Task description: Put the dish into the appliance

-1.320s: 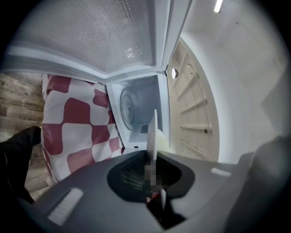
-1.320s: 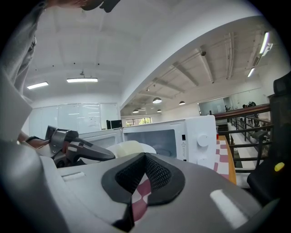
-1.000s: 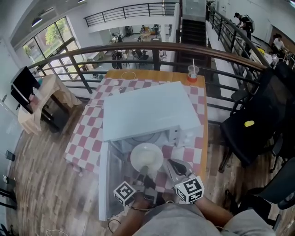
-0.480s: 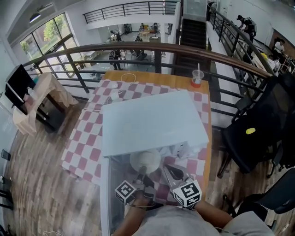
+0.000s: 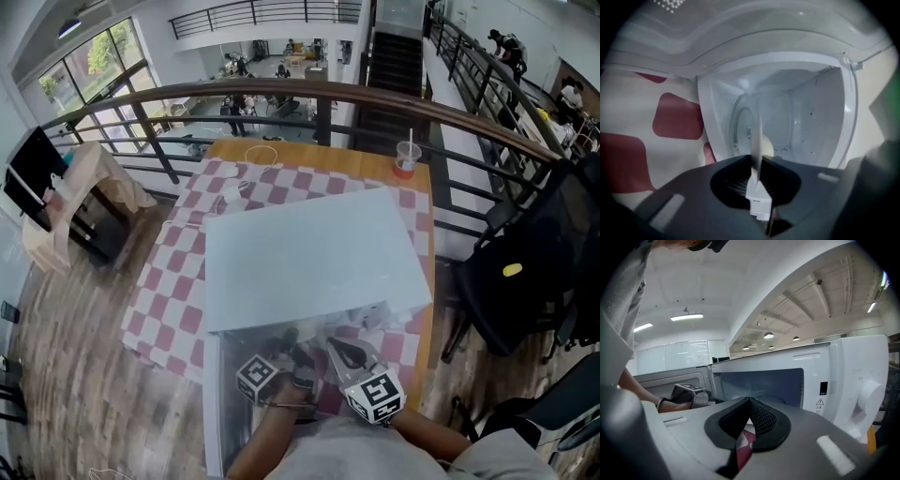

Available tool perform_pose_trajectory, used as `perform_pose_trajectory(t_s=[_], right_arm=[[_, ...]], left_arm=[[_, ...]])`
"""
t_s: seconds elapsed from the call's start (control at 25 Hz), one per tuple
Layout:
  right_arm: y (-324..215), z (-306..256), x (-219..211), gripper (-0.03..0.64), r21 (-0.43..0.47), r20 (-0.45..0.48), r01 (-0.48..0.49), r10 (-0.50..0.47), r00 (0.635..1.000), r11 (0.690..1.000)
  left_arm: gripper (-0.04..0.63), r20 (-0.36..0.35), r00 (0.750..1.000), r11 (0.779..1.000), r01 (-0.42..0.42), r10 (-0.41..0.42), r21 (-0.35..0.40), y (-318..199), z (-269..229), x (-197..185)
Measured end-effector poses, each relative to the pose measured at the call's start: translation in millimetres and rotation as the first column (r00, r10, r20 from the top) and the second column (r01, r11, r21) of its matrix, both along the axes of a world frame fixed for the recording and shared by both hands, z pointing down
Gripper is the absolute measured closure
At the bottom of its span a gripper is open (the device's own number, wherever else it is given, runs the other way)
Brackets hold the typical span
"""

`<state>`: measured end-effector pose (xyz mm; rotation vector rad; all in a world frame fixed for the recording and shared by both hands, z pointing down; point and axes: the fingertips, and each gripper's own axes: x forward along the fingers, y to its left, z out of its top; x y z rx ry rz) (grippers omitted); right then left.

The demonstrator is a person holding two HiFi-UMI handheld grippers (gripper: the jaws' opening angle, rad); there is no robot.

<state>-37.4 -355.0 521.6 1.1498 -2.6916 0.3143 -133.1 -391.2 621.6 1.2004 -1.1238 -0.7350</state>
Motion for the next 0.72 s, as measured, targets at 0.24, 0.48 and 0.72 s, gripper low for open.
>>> perform_pose_trajectory(t_s=[0.24,0.48,0.72], right_arm=[[-6.4,6.4,2.7,0.618,-0.025,-0.001,-0.015,0.015,1.000,1.000],[-7.2,8.0,-0.2,0.618,-0.028,-0.003,-0.010,0.010,1.000,1.000],[-3.9,8.5,1.6,0.618,-0.025,-0.010,-0.015,0.014,1.000,1.000]], left_arm=[[0.552,0.021,1.000,0.999,0.009,-0.008,-0.050,-14.4,8.1,-7.3],[0.557,0.121,0.992,0.991,-0.023,0.039,-0.130,-16.4,17.8,-9.4],[0.424,0.261,0.952,0.987,-0.152,0.162,-0.057,-15.6,5.2,-3.6]])
